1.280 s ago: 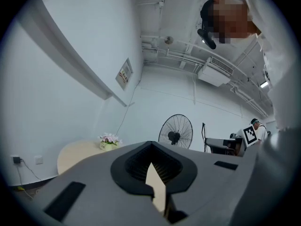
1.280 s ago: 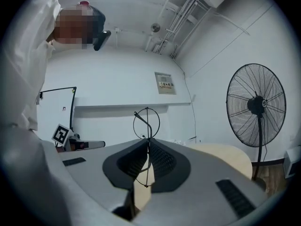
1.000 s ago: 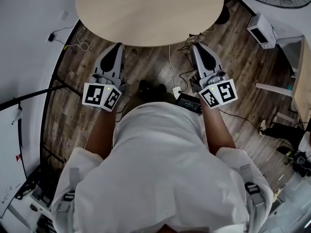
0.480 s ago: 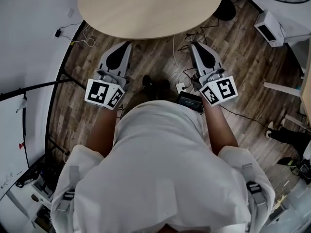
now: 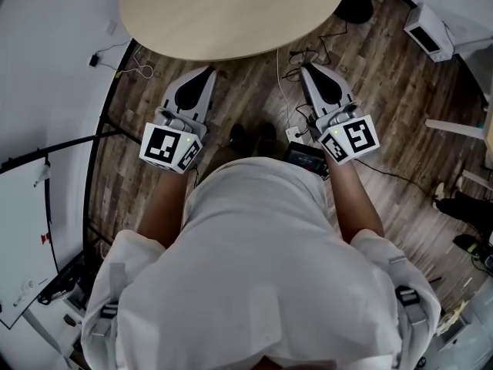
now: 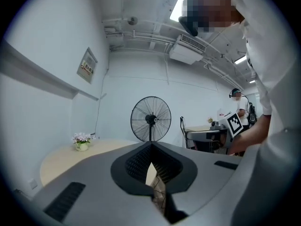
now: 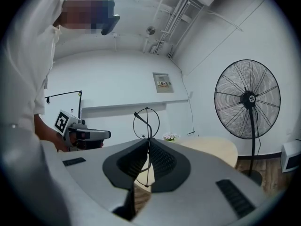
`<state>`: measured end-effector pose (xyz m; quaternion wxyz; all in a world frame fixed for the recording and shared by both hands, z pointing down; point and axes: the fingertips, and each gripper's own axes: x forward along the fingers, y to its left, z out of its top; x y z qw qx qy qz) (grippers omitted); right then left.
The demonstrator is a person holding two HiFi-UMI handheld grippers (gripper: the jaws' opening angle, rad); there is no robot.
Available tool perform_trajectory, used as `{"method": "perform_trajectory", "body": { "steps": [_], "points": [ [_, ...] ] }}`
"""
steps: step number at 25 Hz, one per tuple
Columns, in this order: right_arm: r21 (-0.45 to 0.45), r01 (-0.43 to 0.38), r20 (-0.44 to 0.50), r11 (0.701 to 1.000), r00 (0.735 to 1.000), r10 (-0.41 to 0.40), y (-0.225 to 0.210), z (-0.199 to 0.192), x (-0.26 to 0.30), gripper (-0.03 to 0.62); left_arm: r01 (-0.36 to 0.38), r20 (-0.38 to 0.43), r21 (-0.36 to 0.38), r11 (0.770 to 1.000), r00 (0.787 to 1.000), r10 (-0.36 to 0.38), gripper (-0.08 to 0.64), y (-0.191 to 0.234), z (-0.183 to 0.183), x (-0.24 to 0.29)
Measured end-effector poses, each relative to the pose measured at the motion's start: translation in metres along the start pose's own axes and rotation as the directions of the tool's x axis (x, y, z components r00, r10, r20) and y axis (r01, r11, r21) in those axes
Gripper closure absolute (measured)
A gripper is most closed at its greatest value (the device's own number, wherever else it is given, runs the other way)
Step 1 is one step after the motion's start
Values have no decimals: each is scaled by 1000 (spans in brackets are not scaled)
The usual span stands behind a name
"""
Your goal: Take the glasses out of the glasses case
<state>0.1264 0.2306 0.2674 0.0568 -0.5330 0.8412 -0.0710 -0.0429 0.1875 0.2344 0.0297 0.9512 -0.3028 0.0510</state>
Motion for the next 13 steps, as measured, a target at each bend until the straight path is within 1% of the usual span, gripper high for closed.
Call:
{"method": "perform_trajectory", "body": {
  "steps": [2, 4, 8, 13],
  "points": [
    [-13, 1, -8, 1000, 1000, -1, 3, -1, 2, 561, 28, -5, 5, 1000, 1000, -28, 552, -4, -1, 2],
    [-24, 3, -15, 1000, 1000, -3, 7, -2, 5, 561, 38, -2, -10, 999, 999, -38, 552, -2, -1, 1],
    [-45, -5, -19, 999, 1000, 4, 15, 1, 14, 561, 22, -8, -37, 999, 1000, -22, 552, 12, -2, -5],
    [-54, -9, -17, 999, 1000, 8, 22, 4, 23, 561, 9, -2, -35, 999, 1000, -9, 552, 23, 3, -14]
  ]
}}
